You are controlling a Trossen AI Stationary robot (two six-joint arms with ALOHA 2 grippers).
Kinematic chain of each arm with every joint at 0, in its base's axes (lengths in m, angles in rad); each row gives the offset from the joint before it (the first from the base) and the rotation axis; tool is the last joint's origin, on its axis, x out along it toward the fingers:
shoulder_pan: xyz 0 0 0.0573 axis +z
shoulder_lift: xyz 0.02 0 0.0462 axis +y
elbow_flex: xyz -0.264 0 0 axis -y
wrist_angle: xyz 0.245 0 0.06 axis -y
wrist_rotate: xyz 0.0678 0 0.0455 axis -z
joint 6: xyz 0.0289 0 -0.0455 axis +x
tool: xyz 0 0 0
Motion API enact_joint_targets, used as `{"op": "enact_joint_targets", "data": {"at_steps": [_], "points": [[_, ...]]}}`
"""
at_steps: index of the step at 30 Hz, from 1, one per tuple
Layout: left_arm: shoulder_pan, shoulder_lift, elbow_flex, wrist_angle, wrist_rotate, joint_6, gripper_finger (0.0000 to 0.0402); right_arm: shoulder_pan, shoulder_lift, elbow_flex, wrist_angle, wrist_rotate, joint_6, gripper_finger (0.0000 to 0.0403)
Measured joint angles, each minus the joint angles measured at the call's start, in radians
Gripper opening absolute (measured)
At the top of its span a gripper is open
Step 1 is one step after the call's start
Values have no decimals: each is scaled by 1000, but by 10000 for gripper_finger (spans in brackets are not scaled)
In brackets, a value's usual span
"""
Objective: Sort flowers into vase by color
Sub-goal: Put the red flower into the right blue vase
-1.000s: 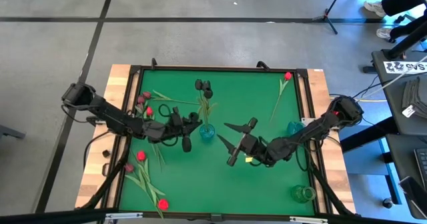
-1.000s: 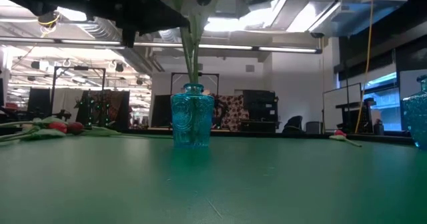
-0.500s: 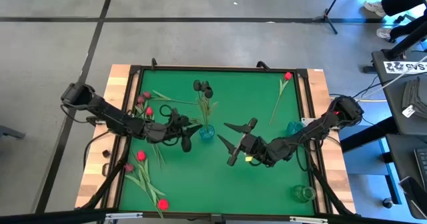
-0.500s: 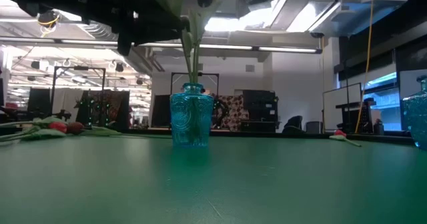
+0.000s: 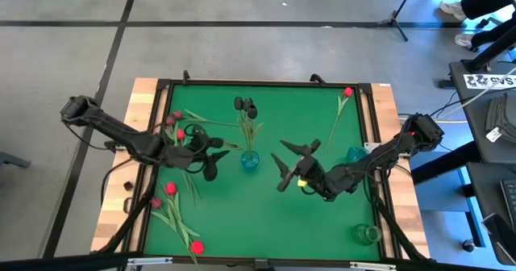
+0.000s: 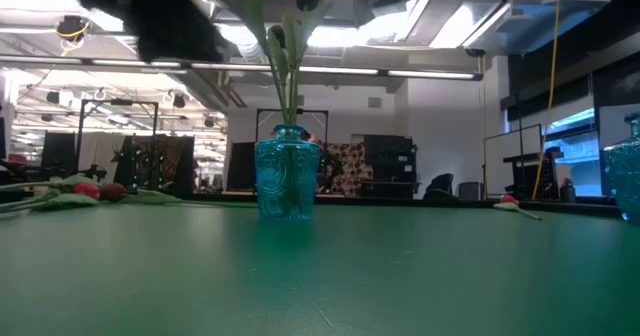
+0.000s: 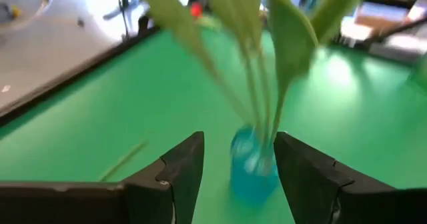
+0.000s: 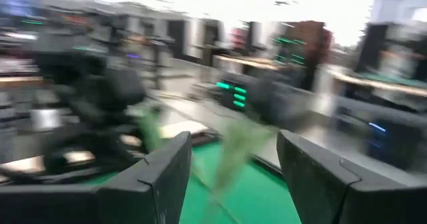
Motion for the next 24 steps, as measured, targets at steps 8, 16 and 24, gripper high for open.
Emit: {"op": "enact_joint_targets", "data": {"at_steps": [8,16,24], "points": [[-160,-168,4,-370,-44,-246,180,-6,-40,52,-180,197,-97,223],[-358,-220,4,-379,-114,-190,180,-106,-98,144,-740,-198,352,223],[-462,-220,4,-379,-156,-200,180,-262,-123,312,-1840,-463,1112,223]]}}
